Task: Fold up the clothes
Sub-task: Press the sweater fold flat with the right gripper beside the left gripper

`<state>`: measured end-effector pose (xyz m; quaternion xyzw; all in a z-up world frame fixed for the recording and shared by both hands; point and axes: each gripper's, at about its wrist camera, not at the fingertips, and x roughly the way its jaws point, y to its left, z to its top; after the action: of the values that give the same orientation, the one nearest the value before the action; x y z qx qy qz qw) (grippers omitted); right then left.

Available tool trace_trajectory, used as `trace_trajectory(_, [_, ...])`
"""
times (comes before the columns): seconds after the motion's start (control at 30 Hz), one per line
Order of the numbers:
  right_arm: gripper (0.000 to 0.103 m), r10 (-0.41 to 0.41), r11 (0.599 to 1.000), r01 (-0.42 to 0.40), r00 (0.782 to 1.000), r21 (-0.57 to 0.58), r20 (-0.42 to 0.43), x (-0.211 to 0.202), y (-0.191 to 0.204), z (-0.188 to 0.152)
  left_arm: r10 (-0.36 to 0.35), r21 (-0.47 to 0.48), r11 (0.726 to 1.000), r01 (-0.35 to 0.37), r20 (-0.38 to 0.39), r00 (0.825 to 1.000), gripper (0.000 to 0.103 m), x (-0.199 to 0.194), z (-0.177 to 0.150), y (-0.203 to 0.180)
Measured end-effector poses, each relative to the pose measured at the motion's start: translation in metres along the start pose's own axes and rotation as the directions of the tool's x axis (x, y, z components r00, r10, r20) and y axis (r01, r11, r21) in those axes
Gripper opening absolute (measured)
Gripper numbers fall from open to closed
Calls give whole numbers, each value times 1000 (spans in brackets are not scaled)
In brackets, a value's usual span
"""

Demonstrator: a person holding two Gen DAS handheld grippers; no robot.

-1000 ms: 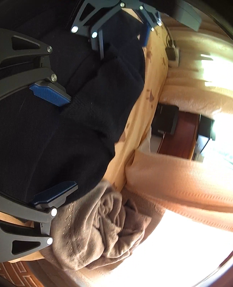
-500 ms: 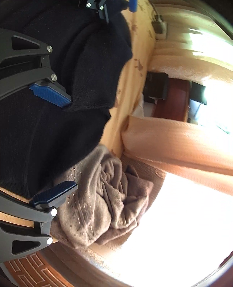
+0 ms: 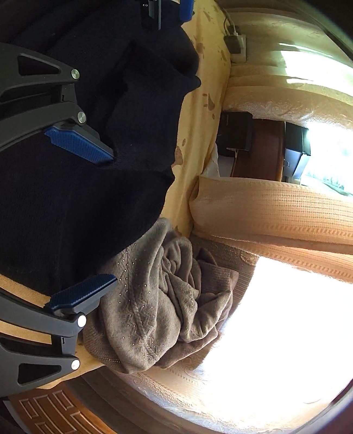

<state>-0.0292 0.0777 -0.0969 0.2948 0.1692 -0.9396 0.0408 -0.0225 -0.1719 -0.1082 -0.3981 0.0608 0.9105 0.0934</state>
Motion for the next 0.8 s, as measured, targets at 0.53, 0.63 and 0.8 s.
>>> trace_trajectory(0.53, [84,13,999,-13,1000,37,-6,8,-9,2,221,356,906,-229,64,973,103,43,29,-110])
trace_trajectory(0.63, [84,17,999,-17,1000,35,-11,9,-8,2,228,272,933,-236,61,972,103,35,28,-87])
trace_trajectory(0.8, [84,25,999,-25,1000,30,-18,10,-7,1,167,149,974,-173,48,985,103,21,24,-60])
